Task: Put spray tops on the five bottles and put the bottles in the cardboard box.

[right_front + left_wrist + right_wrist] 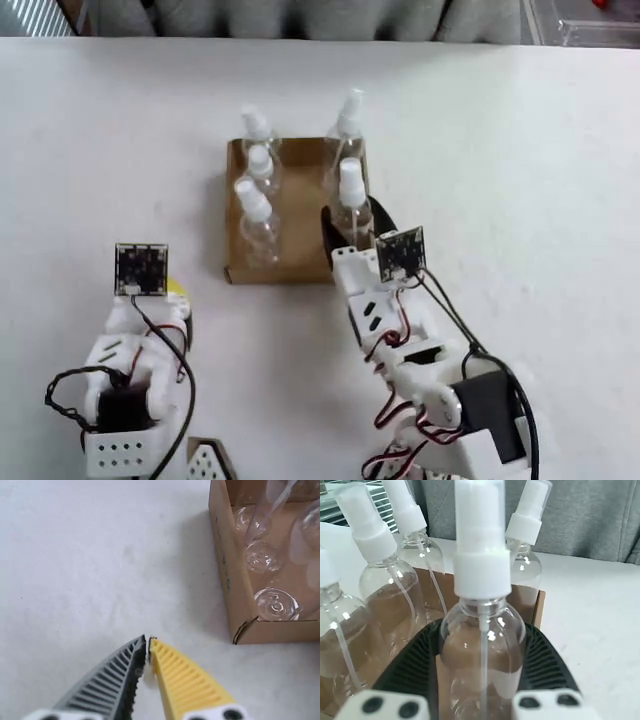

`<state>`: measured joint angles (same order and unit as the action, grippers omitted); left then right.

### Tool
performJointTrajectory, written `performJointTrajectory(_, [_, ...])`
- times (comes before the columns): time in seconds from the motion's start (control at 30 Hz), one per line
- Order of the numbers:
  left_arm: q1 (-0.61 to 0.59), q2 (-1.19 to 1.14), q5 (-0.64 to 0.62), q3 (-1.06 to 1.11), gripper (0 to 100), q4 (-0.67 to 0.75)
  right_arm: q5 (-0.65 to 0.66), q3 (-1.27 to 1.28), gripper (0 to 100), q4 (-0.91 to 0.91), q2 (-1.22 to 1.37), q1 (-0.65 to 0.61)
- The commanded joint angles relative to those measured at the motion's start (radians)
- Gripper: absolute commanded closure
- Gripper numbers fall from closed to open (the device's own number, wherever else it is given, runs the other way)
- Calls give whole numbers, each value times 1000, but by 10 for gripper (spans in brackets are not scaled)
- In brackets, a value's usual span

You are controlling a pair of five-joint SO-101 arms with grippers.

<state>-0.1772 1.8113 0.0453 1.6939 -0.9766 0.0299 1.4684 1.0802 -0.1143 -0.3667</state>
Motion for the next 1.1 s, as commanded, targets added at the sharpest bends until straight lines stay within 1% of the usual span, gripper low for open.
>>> performJointTrajectory(0.0, [-7,8,8,-2,978,-9,3,-43,984,27,-5,8])
performJointTrajectory(0.33, [-7,8,8,-2,978,-9,3,-48,984,24,-4,-18])
performJointTrajectory(0.7, [-2,8,8,-2,978,-5,2,-129,984,25,-2,1])
performJointTrajectory(0.87, [-1,8,8,-2,978,-2,-41,-160,984,25,4,2])
performJointTrajectory(1.07, [-1,8,8,-2,978,-2,-40,-253,984,33,147,10])
